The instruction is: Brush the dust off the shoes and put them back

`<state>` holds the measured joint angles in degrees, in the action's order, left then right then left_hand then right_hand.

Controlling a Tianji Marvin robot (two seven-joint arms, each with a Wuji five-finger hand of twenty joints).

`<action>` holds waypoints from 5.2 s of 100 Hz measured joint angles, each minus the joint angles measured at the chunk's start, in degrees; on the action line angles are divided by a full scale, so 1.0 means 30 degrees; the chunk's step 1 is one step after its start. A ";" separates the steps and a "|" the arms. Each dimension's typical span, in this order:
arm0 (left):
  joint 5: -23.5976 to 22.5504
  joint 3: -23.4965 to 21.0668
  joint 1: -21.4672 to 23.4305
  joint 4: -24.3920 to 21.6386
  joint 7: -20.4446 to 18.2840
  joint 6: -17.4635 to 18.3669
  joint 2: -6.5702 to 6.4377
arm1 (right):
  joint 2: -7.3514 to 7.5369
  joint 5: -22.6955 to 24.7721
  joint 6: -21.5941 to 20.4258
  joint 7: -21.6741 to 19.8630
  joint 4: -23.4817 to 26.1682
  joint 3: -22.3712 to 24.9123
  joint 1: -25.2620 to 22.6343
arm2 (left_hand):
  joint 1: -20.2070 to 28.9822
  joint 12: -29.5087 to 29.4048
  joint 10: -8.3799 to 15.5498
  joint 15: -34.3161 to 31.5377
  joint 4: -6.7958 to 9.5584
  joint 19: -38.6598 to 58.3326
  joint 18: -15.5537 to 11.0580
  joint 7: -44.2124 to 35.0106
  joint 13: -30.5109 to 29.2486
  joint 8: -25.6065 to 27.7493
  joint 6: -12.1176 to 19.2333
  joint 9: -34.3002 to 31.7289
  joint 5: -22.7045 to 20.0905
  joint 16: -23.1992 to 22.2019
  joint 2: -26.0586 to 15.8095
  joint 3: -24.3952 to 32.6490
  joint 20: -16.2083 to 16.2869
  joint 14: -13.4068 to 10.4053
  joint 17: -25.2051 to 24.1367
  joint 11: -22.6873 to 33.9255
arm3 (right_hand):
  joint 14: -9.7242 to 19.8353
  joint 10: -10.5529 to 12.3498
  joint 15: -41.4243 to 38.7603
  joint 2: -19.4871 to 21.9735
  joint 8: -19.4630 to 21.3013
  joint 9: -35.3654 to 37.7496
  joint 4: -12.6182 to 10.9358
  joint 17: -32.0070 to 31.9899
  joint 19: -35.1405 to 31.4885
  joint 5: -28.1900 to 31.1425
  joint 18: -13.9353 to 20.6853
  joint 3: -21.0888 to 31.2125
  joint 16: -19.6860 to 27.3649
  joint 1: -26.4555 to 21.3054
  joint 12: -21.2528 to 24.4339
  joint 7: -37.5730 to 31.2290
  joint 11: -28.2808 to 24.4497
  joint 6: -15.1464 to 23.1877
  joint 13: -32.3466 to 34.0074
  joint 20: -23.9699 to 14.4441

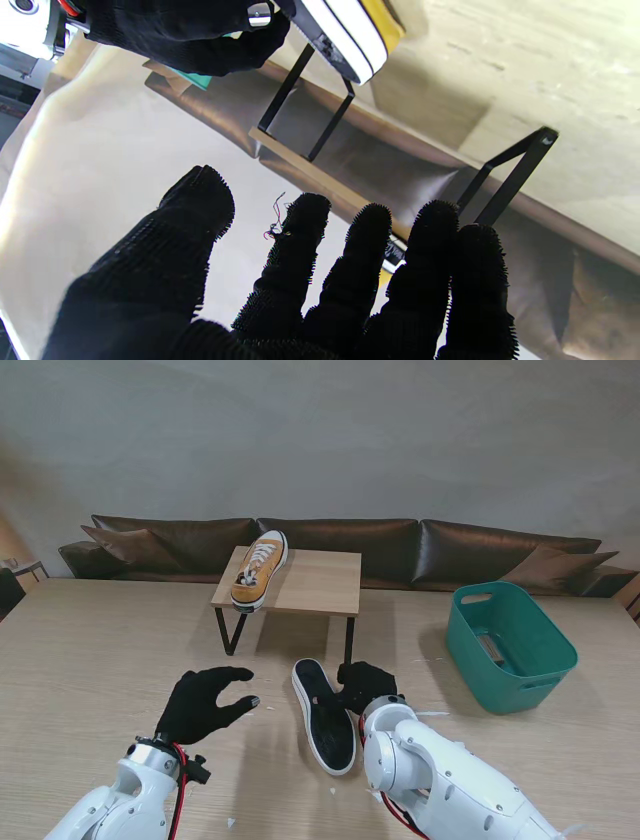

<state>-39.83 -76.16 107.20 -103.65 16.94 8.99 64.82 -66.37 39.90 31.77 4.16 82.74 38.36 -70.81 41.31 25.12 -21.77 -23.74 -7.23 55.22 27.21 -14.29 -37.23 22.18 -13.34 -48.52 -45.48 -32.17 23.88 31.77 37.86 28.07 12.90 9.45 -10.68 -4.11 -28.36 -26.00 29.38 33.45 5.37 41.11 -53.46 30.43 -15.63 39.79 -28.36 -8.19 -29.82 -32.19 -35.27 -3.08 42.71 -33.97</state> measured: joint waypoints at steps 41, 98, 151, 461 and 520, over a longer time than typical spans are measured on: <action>0.0064 -0.0043 0.0395 0.0521 0.0180 -0.0095 0.0041 | -0.0507 -0.1118 0.2142 -0.0434 -0.0829 -0.2046 0.1101 | 0.0105 0.0148 -0.0106 0.0207 0.0005 -0.0678 0.0023 0.0025 0.0070 0.0127 -0.0227 -0.0001 -0.0434 0.0000 0.0000 -0.0233 0.0070 0.0059 -0.0269 -0.0007 | 0.0292 -0.0523 -0.0263 0.0012 -0.0193 -0.1400 -0.0004 -0.0045 0.0727 0.1883 0.0155 -0.0732 -0.0019 0.0765 -0.0046 0.0394 -0.0014 0.0001 -0.1802 -0.0165; 0.0062 -0.0236 0.0677 0.0592 0.0218 -0.0631 0.0071 | -0.1572 -0.1851 0.0177 0.2136 -0.1328 -0.2106 0.0657 | 0.0133 0.0149 -0.0237 0.0210 0.0360 -0.1154 0.0032 0.0027 0.0072 0.0330 -0.0453 -0.0001 -0.0741 -0.0007 -0.0225 -0.0441 0.0314 0.0071 -0.0499 -0.0030 | 0.1246 -0.0592 -0.8105 -1.0356 -0.3243 0.5933 0.6118 0.0074 -0.2573 0.8646 0.0847 0.6034 -0.3187 -0.3342 -0.3238 -0.7761 -0.2414 -0.2054 0.3449 -0.0522; 0.0530 -0.0584 0.0721 0.1535 0.0663 -0.1997 0.0230 | -0.1255 -0.1337 -0.2665 0.2040 -0.0405 -0.1784 -0.0119 | 0.0306 0.0149 -0.0345 0.0410 0.0361 -0.1645 0.0034 0.0241 0.0168 0.0349 -0.0640 0.0040 -0.0733 -0.0183 -0.0225 -0.0460 0.0355 0.0087 -0.0834 -0.0219 | 0.3055 -0.0718 -1.1286 -1.2259 -0.6998 1.1220 0.6430 0.0314 -0.8407 0.7460 0.0711 0.6032 -0.5697 -0.4859 -0.3926 -1.3761 -0.0663 -0.1118 1.0236 -0.1975; 1.5626 0.4475 -0.5408 0.5525 -0.4087 0.1311 0.1058 | -0.1169 -1.2112 -1.5964 0.2373 -0.0628 0.4403 -0.5128 | 0.2736 1.0104 0.1684 -0.5679 -0.0660 0.5842 -0.0732 -1.1332 -0.5101 0.8328 -0.0866 -0.5784 0.0812 -0.2924 0.5221 -0.3510 0.2514 -0.2030 0.5022 0.0647 | 0.1157 -0.1701 -0.8455 -1.2254 -0.6387 1.1113 0.6397 0.0086 -0.6910 0.6420 0.0318 0.8281 -0.4938 -0.7340 -0.4577 -1.6427 -0.0700 -0.2299 0.9813 -0.3890; 1.4717 0.5117 -0.5808 0.5982 -0.2514 0.2308 0.1578 | -0.1147 -1.2650 -1.5413 0.1602 -0.0573 0.4534 -0.5157 | 0.2864 0.9612 0.1687 -0.3964 -0.0729 0.6550 -0.0543 -1.5058 -0.8893 0.5347 -0.1847 -0.7375 0.0393 -0.2716 0.7410 0.0501 -0.1845 -0.2109 0.9907 0.1359 | -0.0208 -0.1869 -0.5365 -0.8238 -0.3355 0.7843 0.4134 -0.0033 -0.6277 0.4768 -0.0650 0.8998 -0.3889 -0.6489 -0.1749 -0.8190 -0.0746 -0.2610 0.7313 -0.3786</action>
<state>4.32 -60.81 89.77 -85.70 9.39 15.91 69.56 -69.82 1.96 -14.47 8.97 81.02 51.96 -86.29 49.90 53.95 -16.70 -35.64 -9.42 74.87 25.58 -59.46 -63.91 38.22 -18.89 -70.65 -44.30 -40.31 46.11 33.27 32.32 21.75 42.62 13.53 -11.30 -9.71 -44.46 -50.72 19.32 56.98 17.77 41.01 -72.29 44.73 -17.58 66.79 -40.03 -27.66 -35.06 -56.76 -37.50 -10.91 64.65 -45.33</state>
